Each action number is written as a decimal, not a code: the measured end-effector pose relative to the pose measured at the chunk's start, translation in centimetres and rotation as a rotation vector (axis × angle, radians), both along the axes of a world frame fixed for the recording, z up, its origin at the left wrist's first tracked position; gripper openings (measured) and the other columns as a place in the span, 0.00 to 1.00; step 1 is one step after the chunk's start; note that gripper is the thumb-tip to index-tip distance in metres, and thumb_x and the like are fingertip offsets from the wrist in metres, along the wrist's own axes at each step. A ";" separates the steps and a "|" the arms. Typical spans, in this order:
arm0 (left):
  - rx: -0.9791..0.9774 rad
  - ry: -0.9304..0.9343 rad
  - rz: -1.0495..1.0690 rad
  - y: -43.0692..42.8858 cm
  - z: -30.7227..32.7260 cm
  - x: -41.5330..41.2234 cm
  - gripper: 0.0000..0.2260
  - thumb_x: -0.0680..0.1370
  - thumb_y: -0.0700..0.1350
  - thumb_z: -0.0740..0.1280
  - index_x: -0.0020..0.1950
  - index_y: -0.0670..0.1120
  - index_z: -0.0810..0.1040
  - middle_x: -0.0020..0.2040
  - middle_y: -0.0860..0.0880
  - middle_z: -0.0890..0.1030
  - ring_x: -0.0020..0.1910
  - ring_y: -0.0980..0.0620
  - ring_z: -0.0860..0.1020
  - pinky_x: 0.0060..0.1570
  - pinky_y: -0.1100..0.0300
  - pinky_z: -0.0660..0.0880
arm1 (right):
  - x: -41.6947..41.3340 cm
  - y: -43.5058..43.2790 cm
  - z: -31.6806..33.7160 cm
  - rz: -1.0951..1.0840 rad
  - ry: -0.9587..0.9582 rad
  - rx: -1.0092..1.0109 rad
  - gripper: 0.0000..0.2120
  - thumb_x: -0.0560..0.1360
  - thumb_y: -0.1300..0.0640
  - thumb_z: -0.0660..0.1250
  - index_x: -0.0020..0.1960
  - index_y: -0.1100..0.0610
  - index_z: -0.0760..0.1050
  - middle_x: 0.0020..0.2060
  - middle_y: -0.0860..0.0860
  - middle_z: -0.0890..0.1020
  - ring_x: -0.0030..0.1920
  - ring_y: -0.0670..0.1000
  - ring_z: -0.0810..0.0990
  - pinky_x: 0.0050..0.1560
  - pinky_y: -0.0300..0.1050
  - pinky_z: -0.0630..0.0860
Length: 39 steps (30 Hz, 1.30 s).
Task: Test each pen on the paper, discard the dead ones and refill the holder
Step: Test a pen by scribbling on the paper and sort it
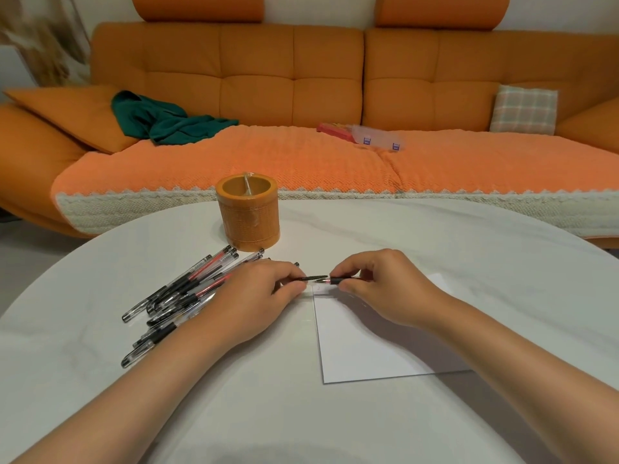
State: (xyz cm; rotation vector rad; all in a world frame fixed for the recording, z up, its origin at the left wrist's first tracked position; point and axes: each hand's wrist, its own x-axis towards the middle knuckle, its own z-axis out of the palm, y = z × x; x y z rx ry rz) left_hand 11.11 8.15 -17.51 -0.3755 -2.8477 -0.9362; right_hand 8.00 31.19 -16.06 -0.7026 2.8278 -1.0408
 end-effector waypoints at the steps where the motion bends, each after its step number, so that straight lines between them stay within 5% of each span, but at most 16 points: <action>1: -0.001 -0.003 -0.005 0.2 0.1 0.1 0.05 0.79 0.53 0.67 0.51 0.57 0.82 0.42 0.62 0.79 0.45 0.62 0.76 0.41 0.64 0.69 | 0.1 -0.1 0.0 0.006 -0.006 -0.015 0.07 0.77 0.55 0.70 0.50 0.44 0.84 0.32 0.27 0.78 0.33 0.42 0.76 0.38 0.41 0.70; 4: 0.000 -0.029 -0.017 0.6 0.5 0.5 0.04 0.78 0.53 0.68 0.48 0.58 0.82 0.39 0.62 0.78 0.43 0.61 0.76 0.39 0.65 0.67 | 0.5 -0.4 0.1 0.041 -0.010 -0.017 0.07 0.77 0.54 0.68 0.52 0.44 0.81 0.37 0.37 0.82 0.35 0.46 0.78 0.42 0.47 0.77; 7: 0.110 -0.121 -0.026 1.0 1.0 0.8 0.06 0.78 0.53 0.69 0.43 0.56 0.83 0.36 0.58 0.82 0.36 0.59 0.79 0.37 0.63 0.72 | 1.1 -0.6 0.1 0.108 0.145 0.203 0.09 0.77 0.49 0.62 0.57 0.43 0.74 0.40 0.41 0.80 0.40 0.45 0.77 0.44 0.47 0.76; 10: 0.325 -0.218 -0.009 1.7 1.7 1.2 0.06 0.76 0.48 0.72 0.40 0.51 0.86 0.35 0.53 0.85 0.31 0.60 0.80 0.33 0.66 0.74 | 1.9 -1.5 -0.3 0.127 0.440 0.403 0.15 0.73 0.36 0.58 0.43 0.48 0.72 0.33 0.45 0.76 0.37 0.49 0.74 0.36 0.46 0.73; 13: 0.458 -0.304 0.003 2.5 1.9 1.7 0.06 0.75 0.46 0.74 0.39 0.47 0.87 0.32 0.51 0.85 0.28 0.60 0.77 0.32 0.66 0.72 | 2.1 -2.0 -0.8 0.054 0.607 0.454 0.29 0.68 0.26 0.57 0.29 0.51 0.64 0.22 0.46 0.67 0.26 0.51 0.68 0.25 0.40 0.55; 20: 0.467 -0.367 -0.017 3.4 1.6 2.1 0.06 0.74 0.47 0.74 0.38 0.49 0.88 0.37 0.45 0.86 0.34 0.55 0.78 0.40 0.53 0.78 | 2.3 -2.5 -0.9 -0.049 0.585 0.373 0.22 0.58 0.38 0.59 0.22 0.56 0.59 0.17 0.51 0.55 0.22 0.52 0.55 0.28 0.35 0.51; 23: 0.368 -0.355 -0.022 3.2 2.4 2.0 0.06 0.74 0.48 0.74 0.38 0.49 0.87 0.33 0.51 0.85 0.31 0.59 0.79 0.34 0.60 0.75 | 2.2 -2.4 -1.1 -0.005 0.505 0.351 0.21 0.62 0.35 0.58 0.27 0.54 0.65 0.19 0.50 0.64 0.23 0.50 0.62 0.26 0.38 0.56; 25: 0.364 -0.325 0.005 2.4 3.1 1.5 0.07 0.75 0.48 0.73 0.39 0.48 0.86 0.34 0.51 0.85 0.32 0.57 0.80 0.31 0.62 0.74 | 1.8 -2.2 -0.6 0.068 0.382 0.313 0.19 0.69 0.32 0.59 0.41 0.47 0.72 0.30 0.45 0.76 0.32 0.46 0.72 0.31 0.43 0.65; 27: 0.400 -0.233 0.092 1.1 3.4 0.4 0.08 0.76 0.48 0.72 0.38 0.49 0.85 0.34 0.52 0.85 0.32 0.55 0.80 0.31 0.58 0.77 | 0.9 -1.9 -0.5 0.119 0.265 0.186 0.13 0.77 0.41 0.63 0.56 0.47 0.70 0.43 0.43 0.77 0.41 0.43 0.72 0.40 0.44 0.68; 31: 0.387 -0.120 0.194 -1.1 2.5 -1.4 0.05 0.76 0.51 0.71 0.43 0.53 0.85 0.40 0.55 0.85 0.42 0.52 0.82 0.48 0.52 0.78 | -1.1 -1.7 -1.4 0.107 0.261 0.053 0.07 0.79 0.61 0.65 0.56 0.52 0.76 0.48 0.46 0.72 0.43 0.45 0.73 0.44 0.37 0.67; 35: -0.004 -0.009 0.165 -2.8 1.2 -2.2 0.07 0.78 0.52 0.69 0.56 0.57 0.79 0.44 0.59 0.79 0.43 0.61 0.76 0.45 0.57 0.75 | -4.1 -1.9 -1.7 -0.044 0.221 0.109 0.12 0.79 0.58 0.68 0.61 0.53 0.80 0.47 0.46 0.74 0.45 0.48 0.74 0.46 0.39 0.66; 39: -0.180 -0.015 0.097 -3.9 0.5 -2.5 0.06 0.78 0.49 0.69 0.53 0.56 0.82 0.46 0.57 0.76 0.46 0.57 0.73 0.49 0.54 0.76 | -7.4 -2.2 -1.4 -0.186 0.254 0.296 0.10 0.80 0.53 0.67 0.60 0.49 0.79 0.51 0.47 0.81 0.47 0.48 0.73 0.44 0.44 0.67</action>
